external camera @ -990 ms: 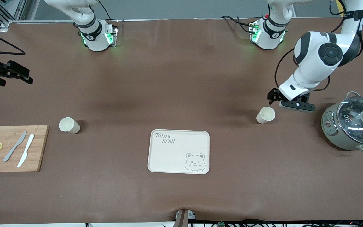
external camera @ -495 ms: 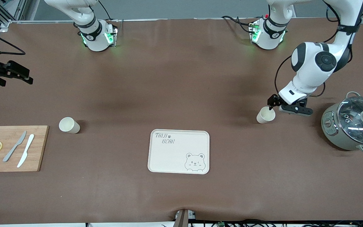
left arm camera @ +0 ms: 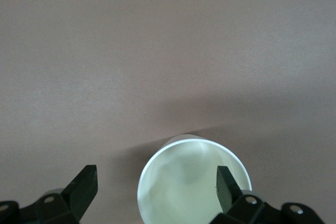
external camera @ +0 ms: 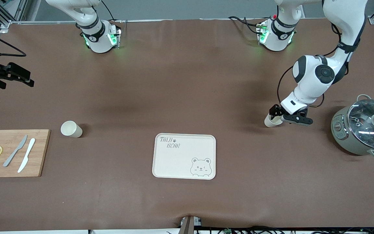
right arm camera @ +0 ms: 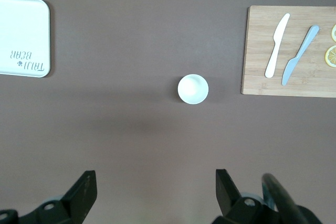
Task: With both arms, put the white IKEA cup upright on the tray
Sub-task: 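Close the left gripper around the white paper cup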
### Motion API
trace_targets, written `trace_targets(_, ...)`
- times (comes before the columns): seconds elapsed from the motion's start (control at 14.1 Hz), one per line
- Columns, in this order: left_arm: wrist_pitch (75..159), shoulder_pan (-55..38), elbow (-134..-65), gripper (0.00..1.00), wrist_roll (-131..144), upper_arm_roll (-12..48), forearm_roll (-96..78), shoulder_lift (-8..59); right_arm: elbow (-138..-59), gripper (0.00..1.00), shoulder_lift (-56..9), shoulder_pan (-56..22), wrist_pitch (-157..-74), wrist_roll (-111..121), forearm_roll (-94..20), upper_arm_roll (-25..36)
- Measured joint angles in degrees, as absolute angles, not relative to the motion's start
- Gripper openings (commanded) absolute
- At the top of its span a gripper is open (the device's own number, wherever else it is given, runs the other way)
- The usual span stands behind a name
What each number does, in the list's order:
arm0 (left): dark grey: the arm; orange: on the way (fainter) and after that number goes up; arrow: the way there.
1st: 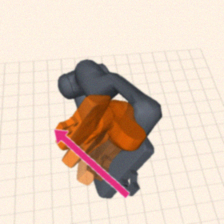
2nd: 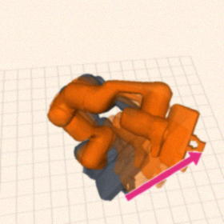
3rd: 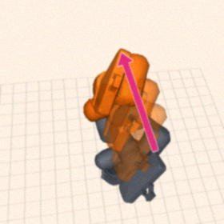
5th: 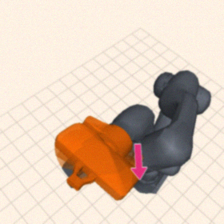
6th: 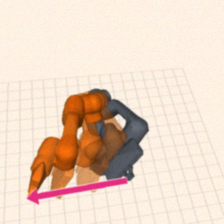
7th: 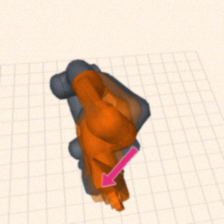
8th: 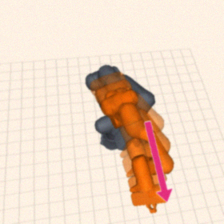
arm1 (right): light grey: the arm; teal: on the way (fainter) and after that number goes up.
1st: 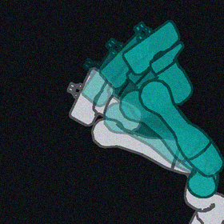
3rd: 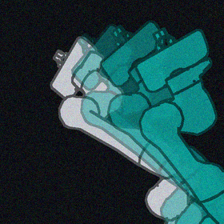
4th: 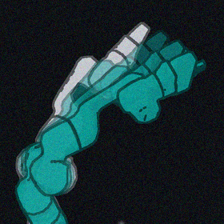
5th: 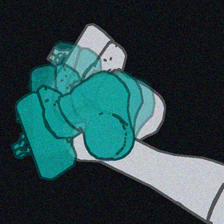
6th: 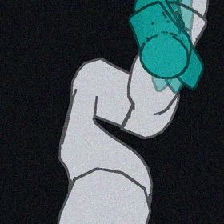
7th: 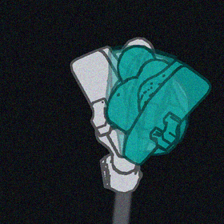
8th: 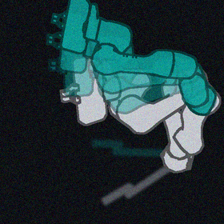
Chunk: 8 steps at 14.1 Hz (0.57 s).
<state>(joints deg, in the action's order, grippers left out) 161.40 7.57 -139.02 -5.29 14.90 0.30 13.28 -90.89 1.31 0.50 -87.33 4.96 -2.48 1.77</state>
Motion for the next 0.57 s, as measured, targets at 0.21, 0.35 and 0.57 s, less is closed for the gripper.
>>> trace_targets(0.21,161.65,7.59,-138.94,1.0,-5.36,14.85,0.3,13.74,-90.89,1.0,1.31,0.5,-87.31,4.96,-2.48,1.77)
trace_targets(0.35,161.65,7.61,-138.92,1.0,-5.38,14.79,0.3,13.77,-90.89,1.0,1.31,0.5,-87.23,4.96,-2.48,1.77)
trace_targets(0.57,161.75,7.9,-138.92,1.0,-5.51,14.62,0.62,14.03,-90.88,1.0,1.28,0.5,-87.21,4.96,-2.48,1.77)
